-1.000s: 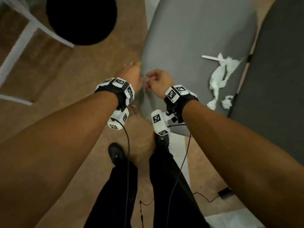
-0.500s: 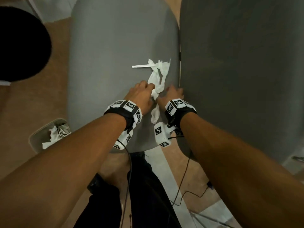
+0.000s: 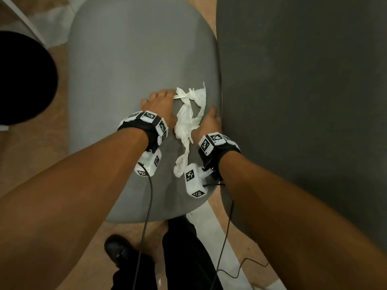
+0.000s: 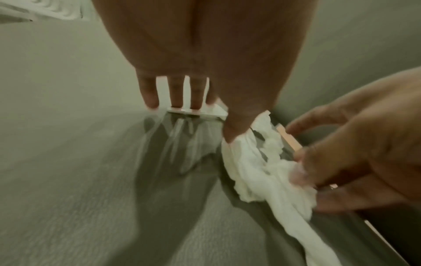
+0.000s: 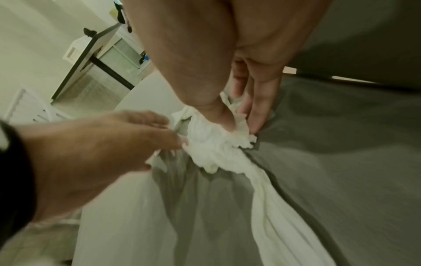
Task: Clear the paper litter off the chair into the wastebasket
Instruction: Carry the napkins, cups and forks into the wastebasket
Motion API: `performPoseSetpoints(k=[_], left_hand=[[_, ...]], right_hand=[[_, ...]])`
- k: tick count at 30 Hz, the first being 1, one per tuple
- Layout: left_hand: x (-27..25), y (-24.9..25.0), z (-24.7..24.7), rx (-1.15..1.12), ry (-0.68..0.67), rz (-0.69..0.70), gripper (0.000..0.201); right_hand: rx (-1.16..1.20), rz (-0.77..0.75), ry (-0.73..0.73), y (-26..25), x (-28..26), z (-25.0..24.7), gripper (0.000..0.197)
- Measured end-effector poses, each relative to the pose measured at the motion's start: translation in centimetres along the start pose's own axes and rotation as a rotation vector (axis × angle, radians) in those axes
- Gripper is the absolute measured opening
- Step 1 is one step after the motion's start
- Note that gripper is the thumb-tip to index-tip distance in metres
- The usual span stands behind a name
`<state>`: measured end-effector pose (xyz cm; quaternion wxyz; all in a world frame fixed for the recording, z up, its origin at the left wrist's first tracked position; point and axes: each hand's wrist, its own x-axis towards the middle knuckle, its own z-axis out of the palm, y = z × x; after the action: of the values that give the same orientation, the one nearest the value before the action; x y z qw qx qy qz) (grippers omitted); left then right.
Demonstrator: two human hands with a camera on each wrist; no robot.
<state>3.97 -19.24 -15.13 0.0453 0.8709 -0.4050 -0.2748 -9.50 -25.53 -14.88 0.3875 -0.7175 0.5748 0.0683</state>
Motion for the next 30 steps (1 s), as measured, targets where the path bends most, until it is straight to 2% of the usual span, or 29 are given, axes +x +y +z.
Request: performPoseSetpoints(k=[2,5,8,10,12,14,19,22,26,30], left_hand=[[-0.5,-0.3,0.2,-0.015,-0.06,0.039,0.072],[-2.4,-0.1,1.1,-0.059,-0.063,0.123,0.076],[-4.0,0.1,2.7,-0.036,-0.086,0.186,0.083],[-4.5,-0.3,3.7,-0.122,-0.04,0.183,0.068],[-4.9,-0.7,4.1,-0.259,0.048,0.147,0.048],[-5.9,-1.3,4.4,-0.365,0.112,0.115,0.038],[-9.2,-4.1,4.4,-0.478,0.195,0.084,0.037],[-12.0,-6.6,3.4,-0.596,0.272,0.001,0.03],[-16.9,-12.0,2.5,-0.672,0.376,-0.118,0.026],[-23.6,-19.7,2.1,-0.683,0.402,-0.269,0.026]], right_hand=[[0.02,0.004,-0.074,-0.5,0.8,-0.3,0.081],[0.045,-0.023,-0.139,-1.3,1.1,0.3,0.056],[0.067,-0.07,-0.17,-1.6,0.6,1.0,0.045],[0.08,-0.072,-0.215,-1.7,0.2,1.3,0.041],[0.112,-0.055,-0.241,-1.4,-0.2,1.7,0.039],[0.153,-0.048,-0.243,-1.2,-0.9,2.4,0.037],[0.196,-0.096,-0.294,-2.2,-3.4,4.2,0.023],[0.196,-0.152,-0.338,-4.5,-6.0,5.8,0.025],[0.191,-0.227,-0.42,-8.3,-10.8,10.5,0.023],[0.145,-0.274,-0.504,-11.7,-17.4,17.7,0.025]])
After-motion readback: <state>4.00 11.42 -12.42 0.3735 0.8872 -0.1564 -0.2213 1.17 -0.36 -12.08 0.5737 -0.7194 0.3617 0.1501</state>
